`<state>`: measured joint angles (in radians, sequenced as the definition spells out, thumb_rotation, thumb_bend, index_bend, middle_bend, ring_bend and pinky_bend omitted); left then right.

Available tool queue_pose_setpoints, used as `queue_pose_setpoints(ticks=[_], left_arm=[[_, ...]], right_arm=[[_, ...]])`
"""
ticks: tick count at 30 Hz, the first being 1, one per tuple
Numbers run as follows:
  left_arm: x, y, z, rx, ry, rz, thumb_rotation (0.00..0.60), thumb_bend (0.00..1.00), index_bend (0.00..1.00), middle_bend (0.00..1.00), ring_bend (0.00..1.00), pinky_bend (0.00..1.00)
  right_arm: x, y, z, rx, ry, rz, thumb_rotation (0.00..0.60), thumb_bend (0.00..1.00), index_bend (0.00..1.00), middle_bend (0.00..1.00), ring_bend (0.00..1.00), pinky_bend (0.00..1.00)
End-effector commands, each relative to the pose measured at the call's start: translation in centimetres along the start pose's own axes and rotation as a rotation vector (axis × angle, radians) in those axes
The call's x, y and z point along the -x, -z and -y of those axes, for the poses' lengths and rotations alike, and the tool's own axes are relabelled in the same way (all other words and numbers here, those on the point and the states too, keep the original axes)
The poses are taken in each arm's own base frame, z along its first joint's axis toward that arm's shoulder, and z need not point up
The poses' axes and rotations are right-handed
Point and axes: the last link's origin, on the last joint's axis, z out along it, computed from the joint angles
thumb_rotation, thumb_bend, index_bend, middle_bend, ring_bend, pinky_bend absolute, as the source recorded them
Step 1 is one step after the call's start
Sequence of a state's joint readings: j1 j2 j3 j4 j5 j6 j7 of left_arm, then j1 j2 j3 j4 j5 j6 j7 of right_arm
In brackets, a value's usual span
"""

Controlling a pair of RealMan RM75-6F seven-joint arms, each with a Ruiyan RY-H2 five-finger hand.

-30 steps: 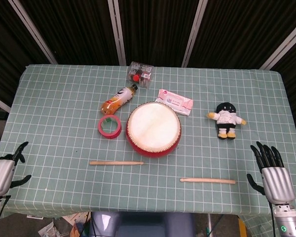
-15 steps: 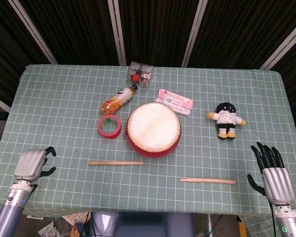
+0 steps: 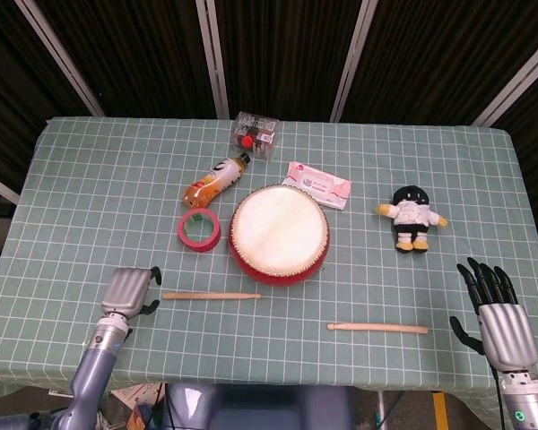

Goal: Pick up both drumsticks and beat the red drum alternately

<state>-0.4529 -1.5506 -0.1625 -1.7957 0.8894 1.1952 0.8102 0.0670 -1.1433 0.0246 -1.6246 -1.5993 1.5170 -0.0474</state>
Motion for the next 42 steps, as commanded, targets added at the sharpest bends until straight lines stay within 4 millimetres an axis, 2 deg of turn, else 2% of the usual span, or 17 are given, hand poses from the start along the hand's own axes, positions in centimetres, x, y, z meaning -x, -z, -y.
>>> queue_pose_setpoints(ticks=[1, 12, 28, 31, 33, 36, 42], left_arm=[[0.3, -0.7, -0.8, -0.007, -0.010, 0.003, 0.600, 0.25, 0.44, 1.00, 1.00, 1.00], [1.3, -2.0, -2.4, -0.004, -0.025, 0.018, 0.600, 0.25, 0.46, 1.00, 1.00, 1.00], [3.1, -2.5, -4.8, 0.022, -0.017, 0.051, 0.600, 0.27, 0.48, 1.00, 1.00, 1.00], [3.5, -2.6, -5.0, 0.021, -0.022, 0.057, 0.600, 0.32, 0.51, 1.00, 1.00, 1.00], [3.7, -2.6, -5.2, 0.022, -0.023, 0.060, 0.600, 0.42, 0.58, 1.00, 1.00, 1.00], [3.7, -2.5, -5.4, 0.030, -0.020, 0.056, 0.600, 0.50, 0.69, 1.00, 1.00, 1.00], [2.4, -1.5, -4.7, 0.061, -0.012, -0.001, 0.600, 0.54, 0.75, 1.00, 1.00, 1.00]], right_arm=[[0.0, 0.0, 0.0, 0.000, 0.000, 0.001, 0.600, 0.36, 0.00, 0.00, 0.00, 0.00], [0.0, -0.1, 0.0, 0.000, -0.004, 0.003, 0.600, 0.36, 0.00, 0.00, 0.00, 0.00], [0.0, -0.1, 0.0, -0.001, -0.010, 0.002, 0.600, 0.36, 0.00, 0.00, 0.00, 0.00], [0.0, -0.1, 0.0, 0.000, -0.011, 0.001, 0.600, 0.36, 0.00, 0.00, 0.00, 0.00], [0.0, -0.1, 0.0, 0.001, -0.013, 0.002, 0.600, 0.36, 0.00, 0.00, 0.00, 0.00], [-0.1, -0.1, 0.0, 0.003, -0.014, 0.001, 0.600, 0.36, 0.00, 0.00, 0.00, 0.00], [-0.1, -0.1, 0.0, 0.002, -0.022, -0.002, 0.600, 0.36, 0.00, 0.00, 0.00, 0.00]])
